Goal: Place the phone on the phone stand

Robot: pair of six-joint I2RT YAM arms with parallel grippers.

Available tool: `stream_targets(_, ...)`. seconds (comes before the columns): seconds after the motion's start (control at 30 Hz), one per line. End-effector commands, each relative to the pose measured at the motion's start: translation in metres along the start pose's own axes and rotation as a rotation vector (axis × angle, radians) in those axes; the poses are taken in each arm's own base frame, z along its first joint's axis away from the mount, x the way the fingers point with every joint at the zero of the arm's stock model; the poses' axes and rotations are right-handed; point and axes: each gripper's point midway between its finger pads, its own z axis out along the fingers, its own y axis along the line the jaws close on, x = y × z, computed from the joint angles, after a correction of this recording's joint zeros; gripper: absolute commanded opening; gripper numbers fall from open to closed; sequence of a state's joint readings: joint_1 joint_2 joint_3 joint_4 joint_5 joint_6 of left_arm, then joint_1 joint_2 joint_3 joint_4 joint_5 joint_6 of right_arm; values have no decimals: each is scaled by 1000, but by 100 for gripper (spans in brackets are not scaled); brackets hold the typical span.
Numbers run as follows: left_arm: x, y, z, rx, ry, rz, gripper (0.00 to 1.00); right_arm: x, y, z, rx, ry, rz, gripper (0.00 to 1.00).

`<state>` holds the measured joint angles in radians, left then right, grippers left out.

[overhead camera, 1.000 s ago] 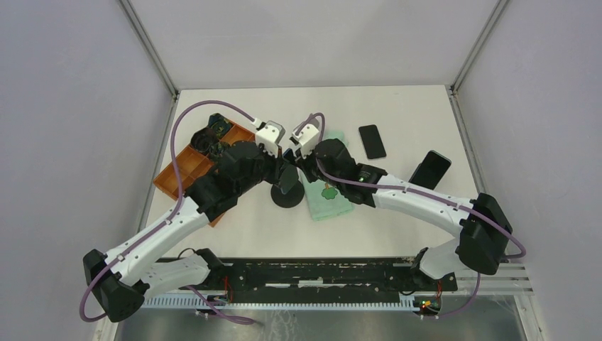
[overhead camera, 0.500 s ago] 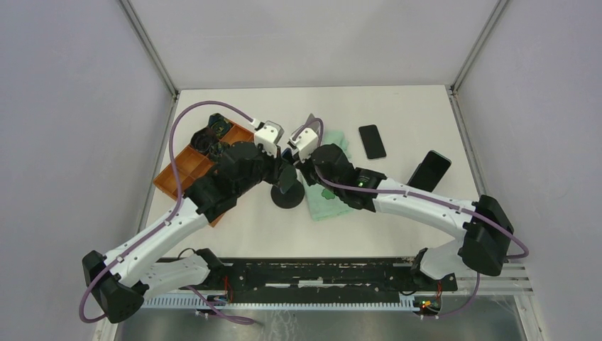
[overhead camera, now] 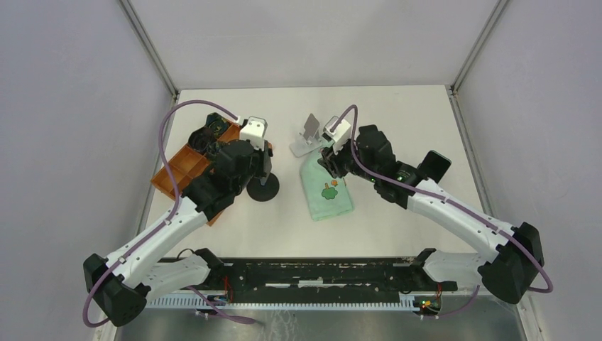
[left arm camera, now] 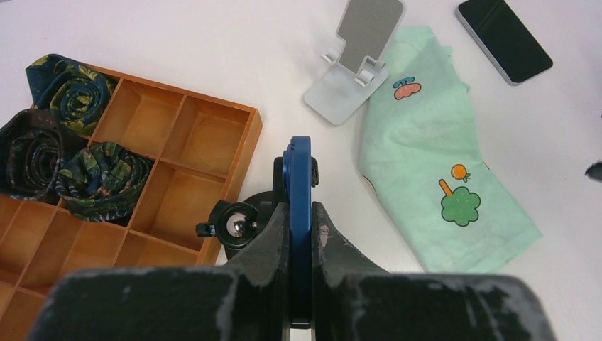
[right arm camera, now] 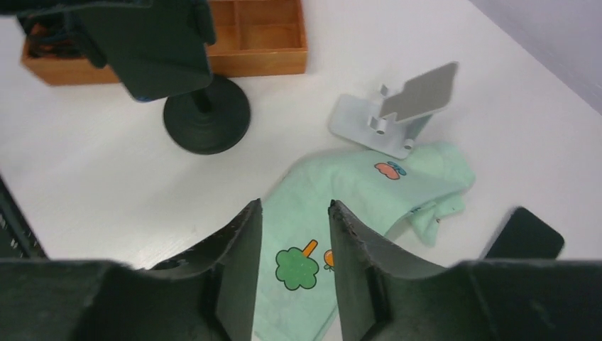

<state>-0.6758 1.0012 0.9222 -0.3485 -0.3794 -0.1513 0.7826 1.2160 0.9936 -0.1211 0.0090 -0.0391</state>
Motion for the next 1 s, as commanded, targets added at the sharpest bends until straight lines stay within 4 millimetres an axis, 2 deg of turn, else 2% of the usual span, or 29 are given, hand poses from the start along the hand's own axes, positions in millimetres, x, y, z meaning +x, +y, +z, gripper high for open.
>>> stream_targets(0.0,35,8,-6,6,130,109,2,-9,36,-21,-352,-100,-113,48)
stream_targets(0.1,30,2,-10,39,119,94,2,2,43,-32,-458,-127,-175,59)
stream_targets(0.3,9,-13,-20,124,72,45,2,27,51,-55,-605,-160,-279,70)
stream_targets(0.43,-3,-23,-27,185,46,19,2,49,49,-65,-642,-170,-310,73)
stream_targets(0.6,-13,-29,-31,219,15,3,2,67,48,-73,-679,-188,-309,75)
stream_targets(0.77,-25,-31,-29,222,-15,4,2,84,45,-77,-702,-200,-290,76)
stream_targets(0.97,-48,-37,-21,234,-59,9,2,95,37,-77,-680,-190,-288,76)
